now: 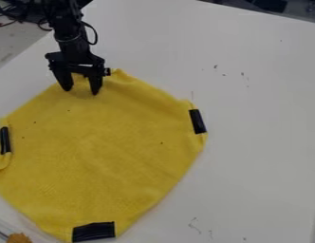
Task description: Straightens the cloth
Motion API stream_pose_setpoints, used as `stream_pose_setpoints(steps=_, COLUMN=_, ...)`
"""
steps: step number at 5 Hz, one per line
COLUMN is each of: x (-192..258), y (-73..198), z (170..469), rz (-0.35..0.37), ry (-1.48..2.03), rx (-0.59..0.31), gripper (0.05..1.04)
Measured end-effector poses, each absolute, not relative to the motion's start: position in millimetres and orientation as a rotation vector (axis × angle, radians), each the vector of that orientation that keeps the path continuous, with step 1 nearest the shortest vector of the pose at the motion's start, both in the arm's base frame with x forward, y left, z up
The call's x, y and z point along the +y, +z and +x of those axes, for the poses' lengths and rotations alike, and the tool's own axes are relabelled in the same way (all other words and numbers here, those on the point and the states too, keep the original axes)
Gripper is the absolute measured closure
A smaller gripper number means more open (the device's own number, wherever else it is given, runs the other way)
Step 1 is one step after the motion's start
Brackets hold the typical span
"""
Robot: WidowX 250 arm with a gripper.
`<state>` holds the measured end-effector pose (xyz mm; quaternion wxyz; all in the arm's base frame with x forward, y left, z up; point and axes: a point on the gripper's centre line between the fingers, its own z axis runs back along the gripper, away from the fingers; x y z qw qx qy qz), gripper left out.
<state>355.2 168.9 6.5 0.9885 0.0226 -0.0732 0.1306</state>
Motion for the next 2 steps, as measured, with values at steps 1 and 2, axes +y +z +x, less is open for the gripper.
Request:
stream_pose_setpoints(steps=1, x=174.4, y=6.7, z=355.3, rz=0.063, ry=0.381, rx=-0.158, gripper=0.084)
stream_pose_setpoints(steps=2, x=177.0, y=6.0, z=356.3, rz=0.074, ry=0.454, rx=-0.176, gripper=0.083)
